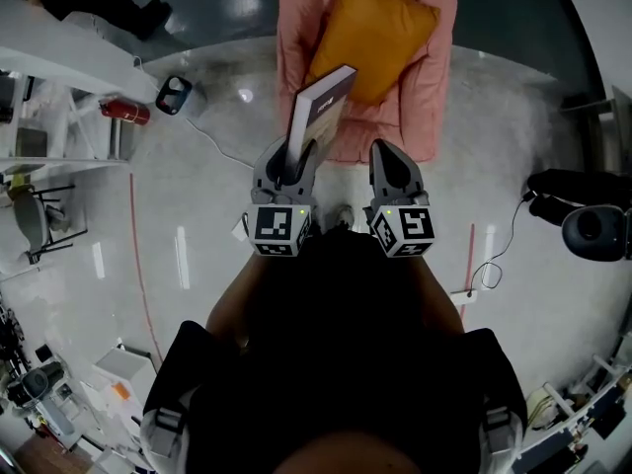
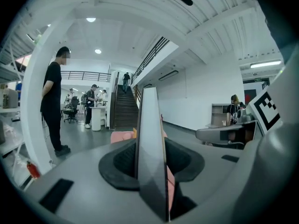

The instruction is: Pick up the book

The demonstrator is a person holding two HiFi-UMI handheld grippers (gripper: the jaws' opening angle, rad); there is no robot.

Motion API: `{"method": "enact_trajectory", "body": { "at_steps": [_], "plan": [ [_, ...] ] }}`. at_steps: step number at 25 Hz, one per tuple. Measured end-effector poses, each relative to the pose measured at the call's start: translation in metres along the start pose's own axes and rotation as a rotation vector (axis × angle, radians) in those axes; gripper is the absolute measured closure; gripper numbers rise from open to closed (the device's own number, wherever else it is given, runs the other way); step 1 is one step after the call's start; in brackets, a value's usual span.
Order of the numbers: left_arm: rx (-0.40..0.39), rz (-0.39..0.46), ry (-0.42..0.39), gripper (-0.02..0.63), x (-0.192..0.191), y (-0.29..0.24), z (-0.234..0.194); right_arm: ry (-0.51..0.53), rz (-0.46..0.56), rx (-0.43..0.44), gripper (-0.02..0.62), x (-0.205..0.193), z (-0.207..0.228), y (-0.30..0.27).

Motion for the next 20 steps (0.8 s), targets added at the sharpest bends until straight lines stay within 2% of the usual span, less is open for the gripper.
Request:
{"method": "enact_trajectory", "body": {
  "at_steps": [7, 20],
  "plan": [
    [-0.023, 0.026, -0.001, 0.453, 0.008, 0.001, -0.02, 0.011, 0.013, -0.003, 0.594, 0.004, -0.02, -0.013],
    [-0.055, 0.005, 0.015, 0.453, -0.004, 0.011, -0.029, 0.031, -0.007, 0.01, 0.594, -0.004, -0.042, -0.017]
  ]
}}
Point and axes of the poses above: the fingertips, and each gripper's own axes: y backward along the fingers, z to its right, x out of its top, the point moved 3 cm from there along y, backward along the fingers, and after that the axes turned 1 degree about z, right-handed, at the moved point
